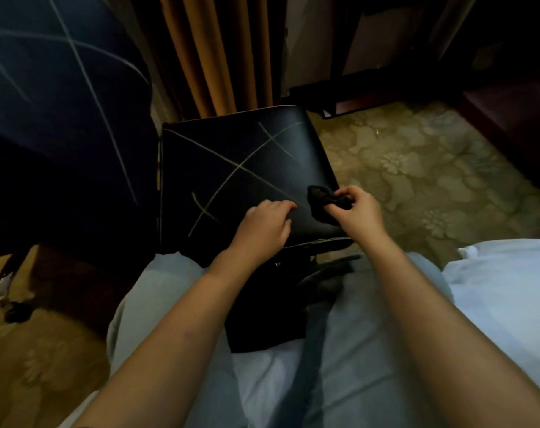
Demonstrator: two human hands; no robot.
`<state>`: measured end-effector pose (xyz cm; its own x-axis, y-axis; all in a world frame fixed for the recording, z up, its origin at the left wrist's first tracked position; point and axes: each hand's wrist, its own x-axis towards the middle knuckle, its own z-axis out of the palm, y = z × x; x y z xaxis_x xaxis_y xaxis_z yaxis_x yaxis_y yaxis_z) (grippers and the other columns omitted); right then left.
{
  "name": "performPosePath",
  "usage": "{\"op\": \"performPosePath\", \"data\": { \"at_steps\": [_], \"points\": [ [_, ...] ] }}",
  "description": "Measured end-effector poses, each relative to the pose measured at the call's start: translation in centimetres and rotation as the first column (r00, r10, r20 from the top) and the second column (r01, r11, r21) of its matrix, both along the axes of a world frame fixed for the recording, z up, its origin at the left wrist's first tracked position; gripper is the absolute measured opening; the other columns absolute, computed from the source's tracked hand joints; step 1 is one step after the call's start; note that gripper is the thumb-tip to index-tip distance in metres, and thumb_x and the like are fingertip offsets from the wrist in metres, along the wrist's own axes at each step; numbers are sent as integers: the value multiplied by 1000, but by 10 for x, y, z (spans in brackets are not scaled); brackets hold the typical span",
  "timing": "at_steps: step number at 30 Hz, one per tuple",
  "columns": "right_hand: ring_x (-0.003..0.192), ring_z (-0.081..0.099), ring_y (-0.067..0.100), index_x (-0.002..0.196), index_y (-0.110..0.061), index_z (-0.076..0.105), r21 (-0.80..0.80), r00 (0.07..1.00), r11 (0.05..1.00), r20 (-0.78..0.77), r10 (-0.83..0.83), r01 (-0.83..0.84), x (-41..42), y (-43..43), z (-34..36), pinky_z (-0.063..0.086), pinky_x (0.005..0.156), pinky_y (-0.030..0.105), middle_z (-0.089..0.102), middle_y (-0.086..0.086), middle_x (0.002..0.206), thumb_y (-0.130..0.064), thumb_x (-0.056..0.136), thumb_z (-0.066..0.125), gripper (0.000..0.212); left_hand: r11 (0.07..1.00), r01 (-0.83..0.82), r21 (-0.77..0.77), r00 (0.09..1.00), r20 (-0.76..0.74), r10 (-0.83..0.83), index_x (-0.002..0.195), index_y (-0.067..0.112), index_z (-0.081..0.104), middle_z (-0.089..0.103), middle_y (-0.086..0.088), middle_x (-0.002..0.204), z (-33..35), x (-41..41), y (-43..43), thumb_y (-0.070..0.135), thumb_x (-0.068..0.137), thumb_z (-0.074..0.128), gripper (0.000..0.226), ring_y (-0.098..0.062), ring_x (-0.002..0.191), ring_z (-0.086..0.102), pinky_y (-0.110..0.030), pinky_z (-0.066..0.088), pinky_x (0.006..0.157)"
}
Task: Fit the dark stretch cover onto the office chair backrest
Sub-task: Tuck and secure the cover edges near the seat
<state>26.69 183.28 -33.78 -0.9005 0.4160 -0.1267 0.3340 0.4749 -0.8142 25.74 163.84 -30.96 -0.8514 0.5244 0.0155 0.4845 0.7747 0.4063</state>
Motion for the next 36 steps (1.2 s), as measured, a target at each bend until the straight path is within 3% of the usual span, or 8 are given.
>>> {"op": "performPosePath", "data": {
  "at_steps": [6,12,15,18,21,27,32,36],
  "points": [
    [90,60,29,90,-12,61,173,938,950,189,-292,261,8,30,-35,42,70,30,66,12,99,-20,78,70,17,992,74,-101,997,31,-71,133,17,49,57,-2,130,-20,-17,9,26,95,50,39,-22,119,49,-38,39,98],
    [105,58,34,109,-4,58,359,780,900,478,-404,246,12,21,-67,45,76,35,58,17,117,-18,85,67,29,985,84,-154,995,73,-74,137,17,45,54,-1,134,-36,-7,-22,29,96,50,43,-21,121,48,-37,39,100],
    [110,55,35,114,-4,55,358,804,913,475,-359,197,20,-13,-84,46,87,41,53,16,123,-13,86,63,30,971,98,-219,986,154,-65,140,18,40,49,-2,138,-37,-1,-36,31,98,47,45,-22,125,44,-40,38,102],
    [111,52,35,114,-5,52,366,841,896,376,-390,252,37,-45,-97,44,88,42,48,15,124,-9,88,59,28,955,129,-268,973,219,-70,141,18,39,49,-3,138,-42,7,-53,32,98,46,46,-23,123,45,-42,40,101],
    [101,55,34,104,-7,53,267,872,908,289,-395,323,50,-59,-99,46,85,40,53,15,115,-5,84,59,21,949,114,-293,975,216,-51,139,17,41,52,-5,134,-47,11,-69,31,97,47,45,-24,120,47,-42,43,97],
    [100,57,34,105,-7,56,179,872,921,301,-385,345,71,-89,-95,43,80,33,56,16,116,-7,83,60,22,972,21,-233,966,257,40,136,17,45,54,-5,131,-51,27,-83,29,97,48,41,-24,117,50,-42,44,95],
    [109,52,34,106,-6,57,20,842,871,243,-481,492,96,-127,-105,43,99,41,49,16,121,-7,83,60,23,971,-10,-238,958,276,77,137,15,45,51,-6,136,-73,52,-88,26,96,49,43,-25,121,49,-40,44,97],
    [110,54,38,110,0,54,-115,759,807,438,-482,579,116,-144,-109,43,90,36,54,21,120,-4,87,58,24,952,0,-307,940,326,105,141,11,41,37,-8,149,-89,67,-95,17,95,46,47,-28,130,41,-41,38,105]
  ]
}}
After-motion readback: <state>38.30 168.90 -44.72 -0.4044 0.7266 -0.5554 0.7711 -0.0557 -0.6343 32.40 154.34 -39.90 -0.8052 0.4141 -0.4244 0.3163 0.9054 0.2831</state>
